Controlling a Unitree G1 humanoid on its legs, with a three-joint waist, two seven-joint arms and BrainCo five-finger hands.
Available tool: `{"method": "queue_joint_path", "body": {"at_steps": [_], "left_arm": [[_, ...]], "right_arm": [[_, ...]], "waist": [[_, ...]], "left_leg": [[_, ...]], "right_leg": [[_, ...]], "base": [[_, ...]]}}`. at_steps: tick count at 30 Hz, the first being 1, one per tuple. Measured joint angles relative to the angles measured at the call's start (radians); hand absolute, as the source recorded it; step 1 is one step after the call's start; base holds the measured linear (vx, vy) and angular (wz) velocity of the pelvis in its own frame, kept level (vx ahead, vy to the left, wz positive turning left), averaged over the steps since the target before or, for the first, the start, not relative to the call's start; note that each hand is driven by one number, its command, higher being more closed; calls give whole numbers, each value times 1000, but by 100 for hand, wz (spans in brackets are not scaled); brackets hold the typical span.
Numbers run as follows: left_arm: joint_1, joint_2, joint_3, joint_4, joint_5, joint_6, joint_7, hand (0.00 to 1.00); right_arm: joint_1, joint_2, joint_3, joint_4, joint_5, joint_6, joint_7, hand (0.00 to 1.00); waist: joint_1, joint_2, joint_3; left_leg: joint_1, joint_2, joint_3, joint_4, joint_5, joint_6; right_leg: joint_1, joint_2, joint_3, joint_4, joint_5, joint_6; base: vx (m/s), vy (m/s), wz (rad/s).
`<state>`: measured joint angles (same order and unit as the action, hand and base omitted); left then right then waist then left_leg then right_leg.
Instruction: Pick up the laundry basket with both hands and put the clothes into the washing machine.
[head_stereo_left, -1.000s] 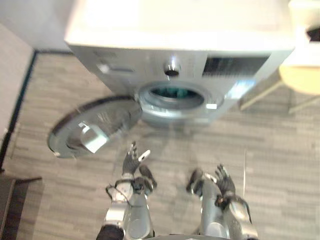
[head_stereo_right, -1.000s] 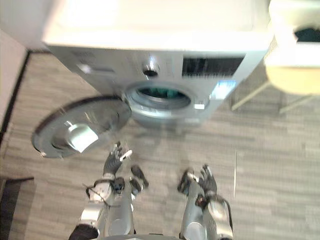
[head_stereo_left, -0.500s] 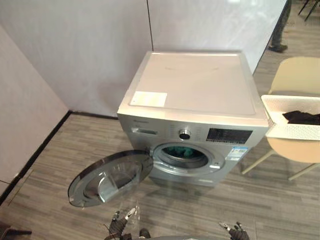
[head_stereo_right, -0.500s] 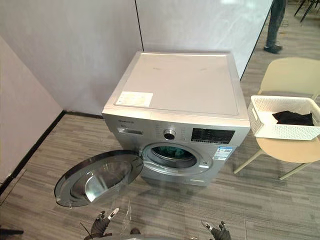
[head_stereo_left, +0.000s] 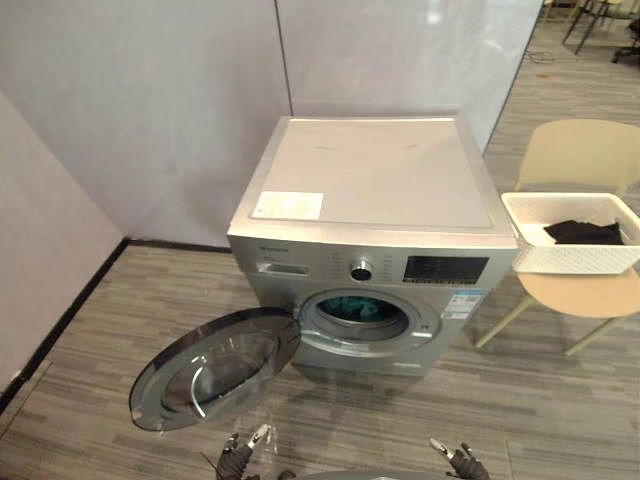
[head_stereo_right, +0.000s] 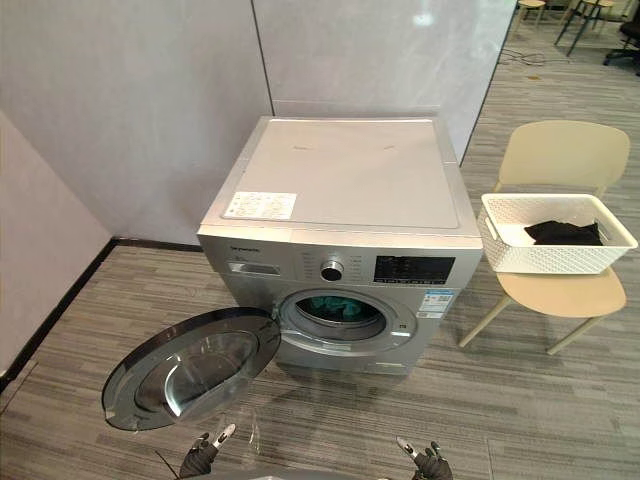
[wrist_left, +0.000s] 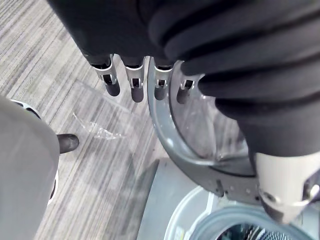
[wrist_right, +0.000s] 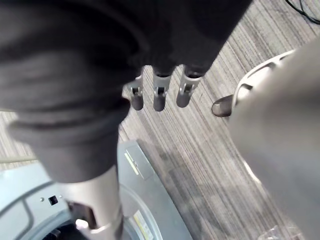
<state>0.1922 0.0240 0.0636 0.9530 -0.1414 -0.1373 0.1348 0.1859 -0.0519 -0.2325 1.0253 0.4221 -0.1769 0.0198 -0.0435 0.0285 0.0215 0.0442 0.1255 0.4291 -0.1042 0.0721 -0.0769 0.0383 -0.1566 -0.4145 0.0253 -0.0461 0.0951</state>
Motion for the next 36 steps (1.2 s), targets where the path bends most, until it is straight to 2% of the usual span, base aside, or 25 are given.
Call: {"method": "queue_joint_path", "body": {"at_steps": [5,7,10,11,12,13,15,16,17,18,19,20,21,22,23,24,25,27,28,29,30,31,33,35,36], "left_arm": [[-107,37,-35,22,44,8,2,0],[-163,70,-51,37,74,11,6,0],[-189,80,-37,32,97,18,19,0],[-190,78,-12,25,104,19,21,0],[-182,79,17,-3,107,22,23,0],[-174,84,34,-12,107,22,23,0],[-165,87,102,-17,105,21,25,0],[-147,89,154,-18,105,21,31,0],[-129,89,179,-18,103,22,35,0],[-117,92,190,-17,103,23,41,0],[-113,83,211,-8,103,26,41,0],[-103,28,221,-7,102,29,39,0],[-95,-1,222,-7,101,30,40,0],[-85,-37,222,-8,94,30,40,0],[-66,-68,222,-10,81,26,40,0],[-52,-68,221,-21,58,7,38,0],[-53,-63,219,-21,50,1,39,0],[-28,-39,203,-22,30,-6,40,0],[-13,-39,195,-22,24,-7,40,0],[-12,-39,179,-23,17,-8,39,0],[-17,-33,157,-23,-4,-10,39,0],[-19,-30,145,-23,-5,-12,39,0],[-31,-19,125,-22,-6,-17,39,0],[-52,-12,126,-22,-6,-23,38,0],[-59,-8,129,-18,-24,-20,38,0]], "right_arm": [[-15,-11,-26,-59,0,-1,31,0],[-27,2,-26,-60,2,1,38,0],[5,20,-22,-60,19,2,47,0],[7,26,-21,-60,19,4,48,0],[7,31,-9,-60,18,6,50,0],[6,34,-1,-64,17,5,51,0],[-14,28,8,-67,11,3,55,0],[-46,13,44,-51,-2,2,55,0],[-59,9,73,-43,-11,1,56,0],[-65,11,90,-39,-21,0,57,0],[-76,2,115,-36,-34,-1,63,0],[-72,-38,134,-31,-40,0,66,0],[-60,-49,140,-31,-41,1,68,0],[-43,-68,161,-33,-41,1,68,0],[-19,-90,205,-43,-40,-3,72,0],[-15,-103,239,-55,-40,-12,75,0],[-15,-106,250,-62,-40,-13,77,0],[-18,-98,290,-64,-39,-12,98,0],[-21,-94,293,-64,-40,-11,111,0],[-20,-91,293,-69,-40,-11,115,0],[-21,-86,293,-71,-39,-12,116,0],[-22,-85,293,-76,-38,-12,116,0],[-23,-74,311,-105,-35,-11,113,0],[-38,-72,347,-140,-31,-11,114,0],[-53,-72,374,-140,-27,-11,113,0]], "waist": [[-39,-28,94],[-60,-60,142],[-56,-51,155],[-56,-51,155],[-51,-59,149],[-50,-61,145],[-44,-52,134],[-8,-55,122],[9,-67,104],[10,-78,93],[5,-69,87],[2,-4,81],[-1,13,71],[0,23,64],[10,8,65],[23,5,61],[29,5,61],[65,9,66],[67,9,66],[66,9,67],[70,14,70],[73,16,70],[88,16,67],[97,-19,79],[116,-15,92]], "left_leg": [[-35,-10,148,1,1,8],[-38,-11,169,1,-1,11],[-38,21,228,8,10,28],[-33,30,252,8,13,32],[-29,46,278,26,14,32],[-34,59,299,46,13,32],[-63,126,373,103,13,32],[-67,193,466,149,19,23],[-65,226,522,174,28,9],[-65,245,550,194,32,2],[-55,319,582,239,44,-14],[-22,402,613,268,75,-12],[-1,430,634,293,106,2],[36,472,647,357,158,59],[43,552,585,521,238,155],[-20,536,357,668,75,41],[-58,503,246,730,-14,-23],[-138,315,-31,834,-216,-8],[-173,251,-69,846,-252,-13],[-199,215,-68,842,-262,-7],[-262,143,-39,777,-263,-1],[-283,114,-27,721,-259,3],[-271,38,-18,532,-275,61],[-274,28,-15,533,-283,44],[-275,43,-6,576,-299,36]], "right_leg": [[-123,-37,98,107,-1,7],[-154,-39,144,141,4,8],[-185,-25,174,180,36,-5],[-195,-39,144,238,1,-43],[-196,-95,75,358,-49,-71],[-186,-119,54,375,-58,-77],[-166,-158,-8,364,-61,-78],[-167,-192,-99,319,-52,-79],[-162,-205,-171,265,-6,-47],[-147,-204,-193,218,54,7],[-123,-127,-175,144,9,69],[-122,-59,-144,157,-2,42],[-118,-45,-130,173,-18,22],[-103,-25,-106,194,-40,5],[-80,-7,-51,204,-56,-21],[-57,2,13,183,-65,-36],[-48,9,41,174,-69,-44],[19,48,173,108,-98,-78],[40,60,201,102,-103,-86],[52,66,208,95,-101,-81],[71,83,233,77,-109,-77],[73,89,242,77,-118,-76],[65,96,294,70,-139,-57],[65,93,313,50,-137,-55],[66,99,347,52,-131,-52]], "base": [[-29,62,-48],[-69,31,-33],[8,20,-16],[59,-34,-19],[48,-78,-20],[75,-173,-36],[40,-249,-86],[13,-345,-175],[36,-437,-185],[87,-408,-134],[99,-537,-118],[103,-534,-105],[135,-485,-96],[205,-450,-113],[253,-472,-162],[208,-330,-163],[188,-213,-173],[205,-133,-172],[185,-61,-117],[183,8,-83],[146,39,-61],[143,60,-70],[225,79,-40],[202,46,-15],[188,65,-39]]}}
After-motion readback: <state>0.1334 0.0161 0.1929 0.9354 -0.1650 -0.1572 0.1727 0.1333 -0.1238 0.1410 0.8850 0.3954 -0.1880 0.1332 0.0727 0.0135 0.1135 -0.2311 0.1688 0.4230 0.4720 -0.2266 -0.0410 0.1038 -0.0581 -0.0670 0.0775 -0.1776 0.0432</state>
